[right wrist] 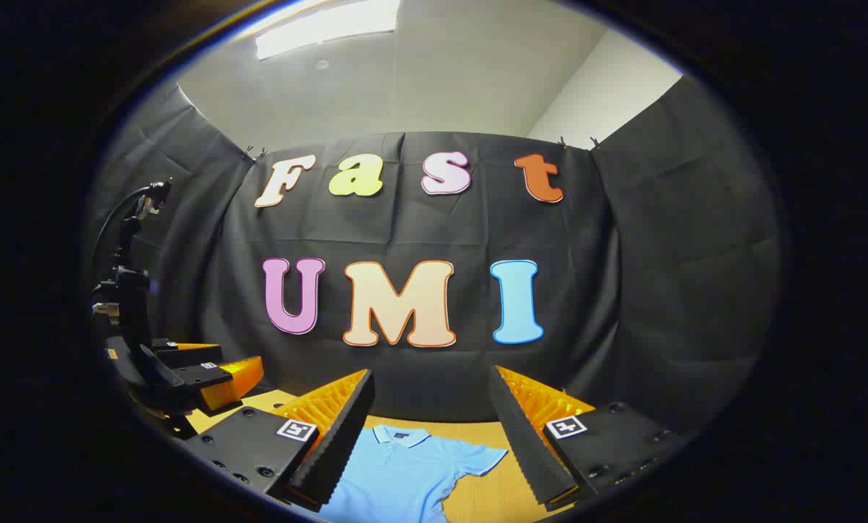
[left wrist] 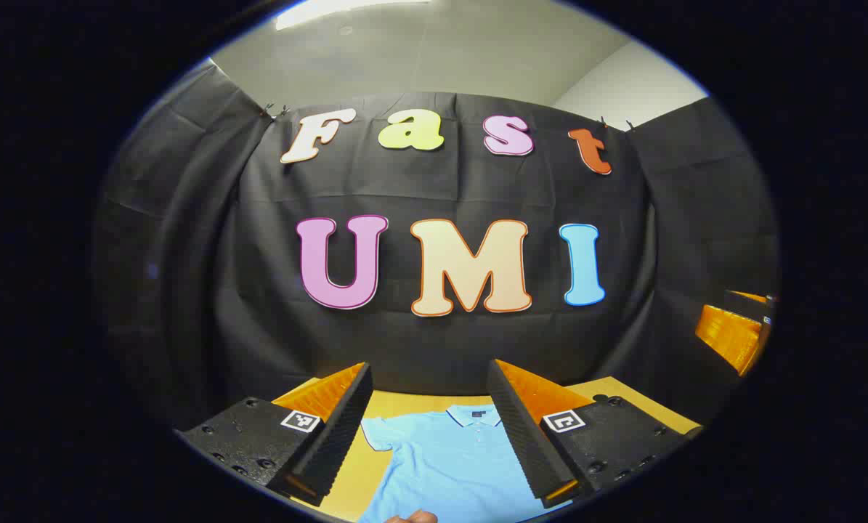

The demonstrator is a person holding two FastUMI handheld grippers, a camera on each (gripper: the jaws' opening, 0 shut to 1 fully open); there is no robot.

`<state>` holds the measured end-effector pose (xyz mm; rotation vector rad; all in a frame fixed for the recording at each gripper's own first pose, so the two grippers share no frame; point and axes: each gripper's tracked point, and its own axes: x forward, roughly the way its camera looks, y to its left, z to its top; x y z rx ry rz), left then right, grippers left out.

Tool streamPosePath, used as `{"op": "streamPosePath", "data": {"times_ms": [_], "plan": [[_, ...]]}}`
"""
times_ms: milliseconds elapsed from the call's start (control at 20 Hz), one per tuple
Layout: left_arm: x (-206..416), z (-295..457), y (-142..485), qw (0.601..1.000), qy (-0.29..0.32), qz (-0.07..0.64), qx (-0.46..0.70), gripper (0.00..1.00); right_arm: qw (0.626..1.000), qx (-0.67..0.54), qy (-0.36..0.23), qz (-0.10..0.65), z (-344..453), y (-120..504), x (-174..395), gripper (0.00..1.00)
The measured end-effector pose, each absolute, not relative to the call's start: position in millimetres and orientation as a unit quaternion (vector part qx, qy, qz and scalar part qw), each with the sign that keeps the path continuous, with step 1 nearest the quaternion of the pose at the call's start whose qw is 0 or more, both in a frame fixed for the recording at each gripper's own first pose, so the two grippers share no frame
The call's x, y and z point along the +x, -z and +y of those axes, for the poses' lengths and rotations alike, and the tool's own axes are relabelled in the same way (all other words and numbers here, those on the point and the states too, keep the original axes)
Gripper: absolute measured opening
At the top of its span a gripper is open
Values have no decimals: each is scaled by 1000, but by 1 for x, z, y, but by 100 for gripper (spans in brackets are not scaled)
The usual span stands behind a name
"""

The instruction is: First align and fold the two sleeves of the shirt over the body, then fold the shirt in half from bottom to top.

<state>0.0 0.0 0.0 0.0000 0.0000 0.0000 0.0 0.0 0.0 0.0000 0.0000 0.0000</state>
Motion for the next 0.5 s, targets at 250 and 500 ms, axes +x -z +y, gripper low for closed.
{"op": "streamPosePath", "data": {"times_ms": [250,500], "plan": [[3,1,-1,1000,4,-1,1,95,1000,8,7,-2,-4,-3,4,98],[5,-4,-1,1000,9,-4,8,93,1000,12,15,8,-9,3,10,98]]}}
